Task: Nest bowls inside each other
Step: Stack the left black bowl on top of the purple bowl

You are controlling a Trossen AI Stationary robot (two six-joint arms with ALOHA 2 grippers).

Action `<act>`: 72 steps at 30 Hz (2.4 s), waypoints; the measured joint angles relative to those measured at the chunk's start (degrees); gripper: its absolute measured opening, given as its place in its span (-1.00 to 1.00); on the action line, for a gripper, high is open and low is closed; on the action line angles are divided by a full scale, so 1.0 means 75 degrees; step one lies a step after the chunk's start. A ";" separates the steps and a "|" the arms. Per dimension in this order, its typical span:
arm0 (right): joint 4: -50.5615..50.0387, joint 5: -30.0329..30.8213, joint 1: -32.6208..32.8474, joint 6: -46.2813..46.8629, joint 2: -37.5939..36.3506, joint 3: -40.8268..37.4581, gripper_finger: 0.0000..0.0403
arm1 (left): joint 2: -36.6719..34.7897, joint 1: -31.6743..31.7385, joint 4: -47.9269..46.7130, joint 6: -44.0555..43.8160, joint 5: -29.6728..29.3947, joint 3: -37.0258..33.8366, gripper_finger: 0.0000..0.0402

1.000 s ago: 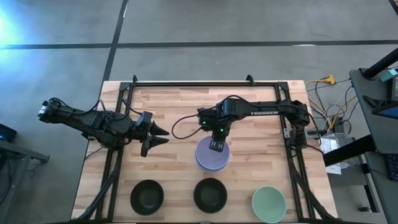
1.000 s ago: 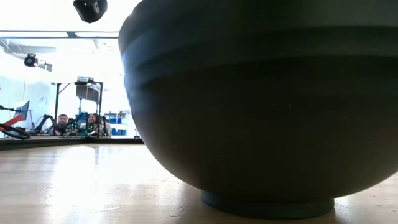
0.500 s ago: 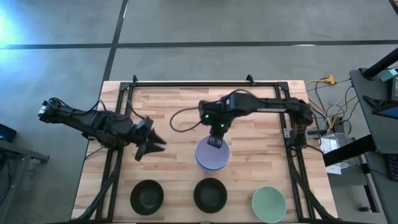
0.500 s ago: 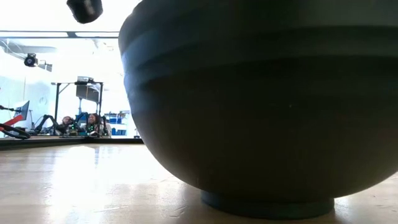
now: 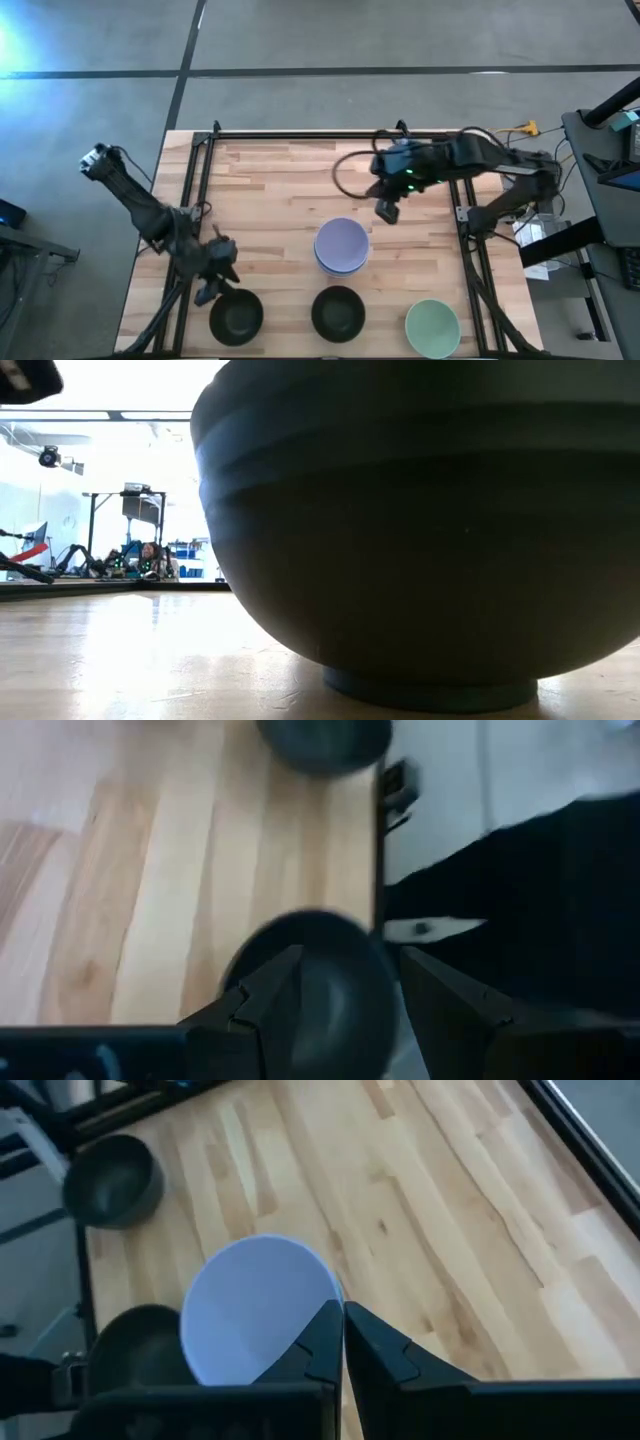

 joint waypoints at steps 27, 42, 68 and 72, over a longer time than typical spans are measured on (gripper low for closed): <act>0.3799 -0.0079 0.0544 0.1446 -0.2181 -0.4433 -0.96 | 0.2867 -0.0531 -0.1200 -0.0653 0.0936 -0.0084 -0.23; 0.3770 -0.0276 0.0670 0.1445 -0.2227 -0.4390 -0.96 | 0.2690 -0.0176 -0.0003 -0.0720 0.1412 -0.0871 -0.92; 0.3738 -0.0268 0.1219 0.1287 -0.2300 -0.4387 -0.96 | 0.1883 0.4461 -0.1140 0.1736 0.1696 0.2597 -1.00; 0.3787 -0.0247 0.1796 0.0734 -0.2611 -0.4413 -0.96 | 0.3083 0.5091 -0.1101 0.2639 0.1874 0.4101 -1.00</act>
